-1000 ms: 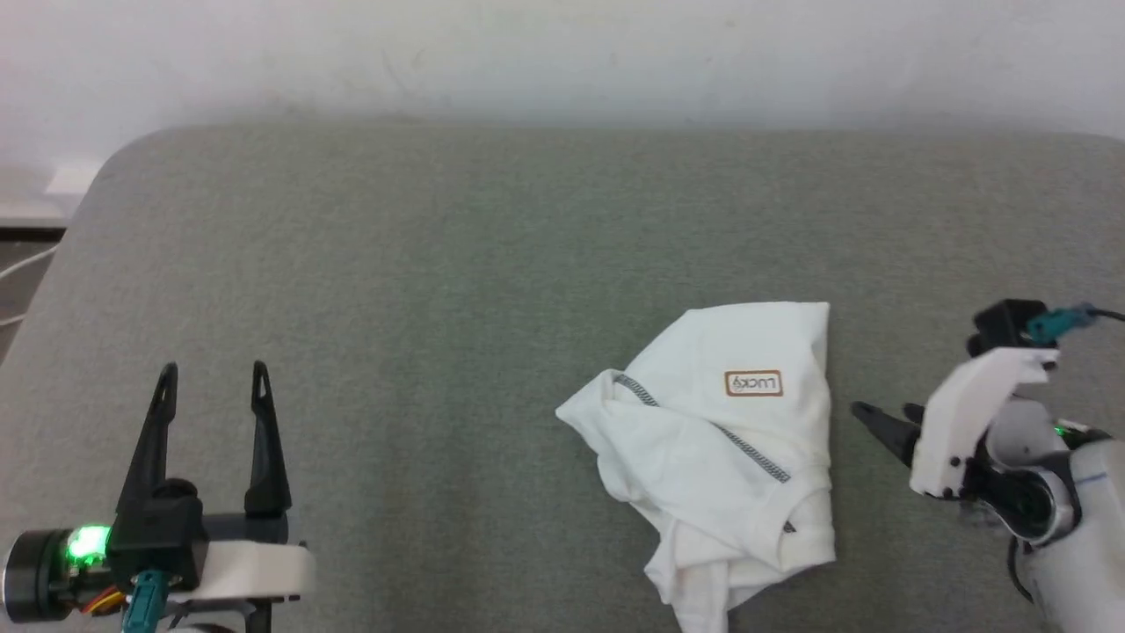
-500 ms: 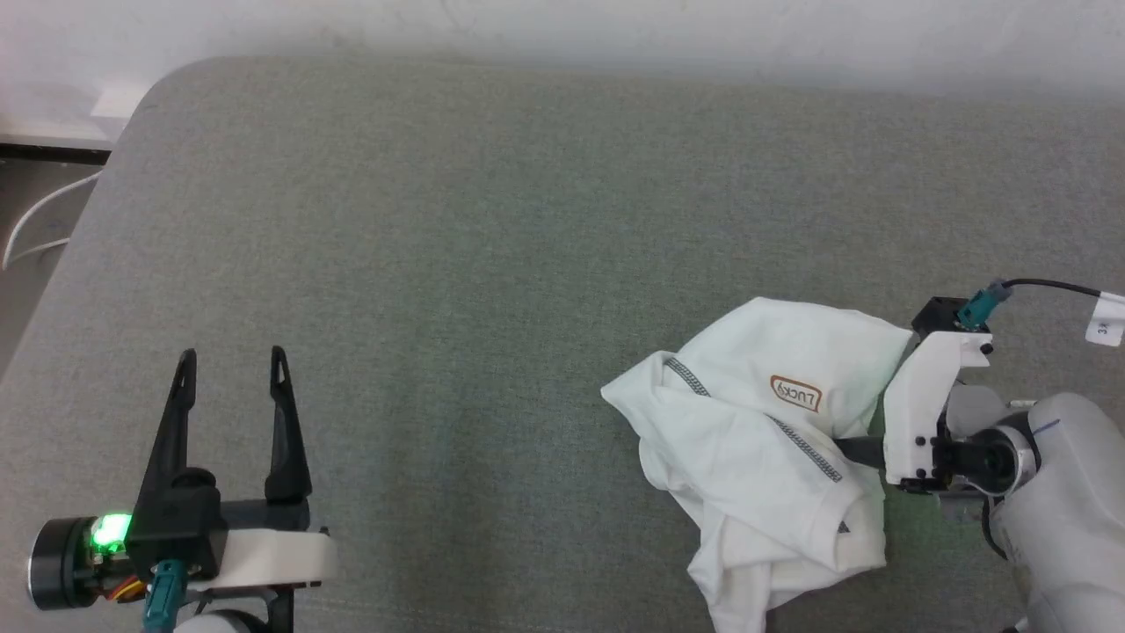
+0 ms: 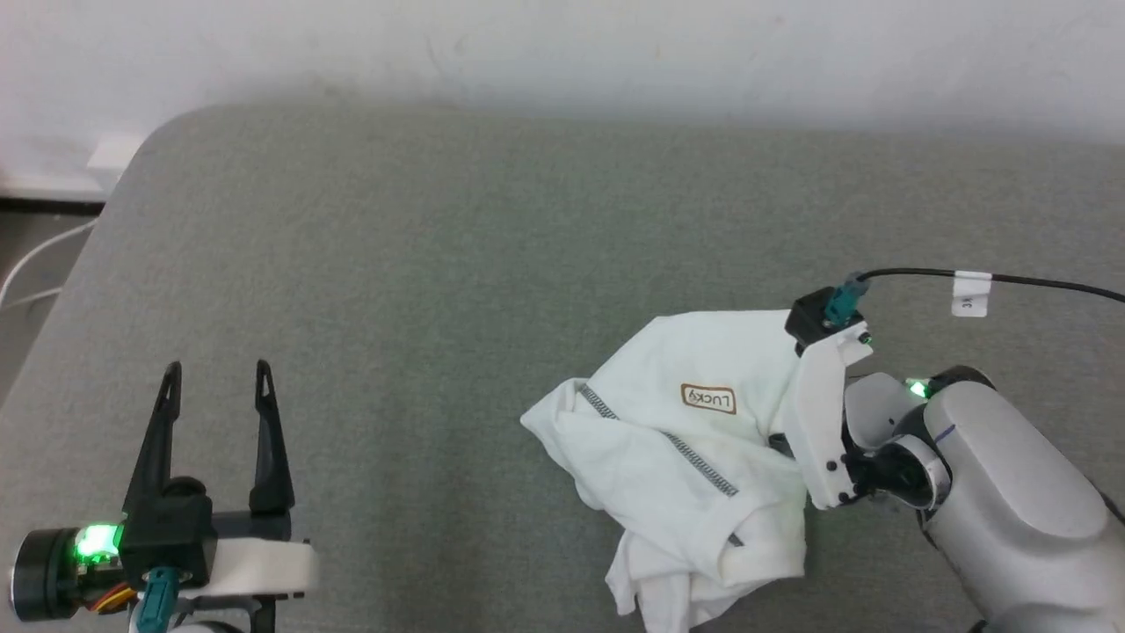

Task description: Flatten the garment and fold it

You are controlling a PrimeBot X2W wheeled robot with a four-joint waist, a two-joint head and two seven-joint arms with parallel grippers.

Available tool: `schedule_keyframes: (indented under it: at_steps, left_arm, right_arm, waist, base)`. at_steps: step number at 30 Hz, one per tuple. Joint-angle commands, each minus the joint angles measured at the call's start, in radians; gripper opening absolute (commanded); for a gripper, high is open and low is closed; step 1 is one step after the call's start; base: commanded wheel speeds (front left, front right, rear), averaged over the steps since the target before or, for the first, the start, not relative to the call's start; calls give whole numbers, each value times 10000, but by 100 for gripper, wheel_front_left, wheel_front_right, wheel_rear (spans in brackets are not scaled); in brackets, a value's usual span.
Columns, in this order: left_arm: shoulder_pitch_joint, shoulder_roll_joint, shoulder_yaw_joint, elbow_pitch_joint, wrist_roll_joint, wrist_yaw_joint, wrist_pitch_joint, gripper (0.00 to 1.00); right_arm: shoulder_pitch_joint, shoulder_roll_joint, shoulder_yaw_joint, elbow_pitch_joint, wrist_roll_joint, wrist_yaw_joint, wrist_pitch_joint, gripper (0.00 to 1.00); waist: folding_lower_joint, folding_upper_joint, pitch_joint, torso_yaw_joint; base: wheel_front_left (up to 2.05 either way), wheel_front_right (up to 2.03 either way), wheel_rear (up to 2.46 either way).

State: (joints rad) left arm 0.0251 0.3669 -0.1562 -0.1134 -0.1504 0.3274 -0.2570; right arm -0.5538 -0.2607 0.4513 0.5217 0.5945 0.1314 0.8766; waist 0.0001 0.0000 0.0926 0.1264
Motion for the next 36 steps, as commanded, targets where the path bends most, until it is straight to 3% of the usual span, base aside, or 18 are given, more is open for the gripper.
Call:
schedule_keyframes:
  at_steps: [1,7,14,17,24,31,33,34,36]
  left_arm:
    - [206,-20,73,18,87,-52,-47,100]
    - [580,-197,41,44,-34,-99,-47,100]
    - [794,-421,-8,-365,-213,38,55,100]
    - [601,-399,-86,-720,-160,30,205,100]
    - [-173,-279,-413,-1406,96,-154,595,100]
    - [-1059,-213,-784,-1742,371,-382,885,100]
    - [-1225,-208,-826,-1754,403,-406,924,100]
    - [-1288,-205,-842,-1736,416,-415,930,100]
    - [-1371,-206,-856,-1679,416,-420,922,100]
  right_arm:
    - [-167,-523,690,-510,154,-7,61,0]
    - [-565,-1961,2424,-1368,379,-7,110,0]
    - [-1464,-3182,3284,-1030,4,-7,-731,0]
    - [-1861,-3542,3021,-547,-399,-7,-1510,0]
    - [-2267,-3968,1939,770,-1550,-7,-3073,0]
    - [-2606,-3644,-7,2440,-3194,-7,-5302,0]
    - [-2677,-3428,-480,2812,-3683,-7,-5939,38]
    - [-2703,-3352,-715,3021,-4003,-7,-6236,100]
    - [-2713,-3232,-1176,3447,-4719,-7,-6696,100]
  waist:
    - [-1,0,-410,-522]
    - [-1,0,-541,-1682]
    - [-1,0,421,-3212]
    - [-1,0,1238,-3619]
    - [-1,0,2840,-3859]
    - [-1,0,4043,-3793]
    - [-1,0,4228,-3785]
    - [-1,0,4275,-3780]
    - [-1,0,4305,-3770]
  base:
    - [0,0,0]
    - [0,0,0]
    - [0,0,0]
    - [0,0,0]
    - [0,0,0]
    - [0,0,0]
    - [0,0,0]
    - [0,0,0]
    - [0,0,0]
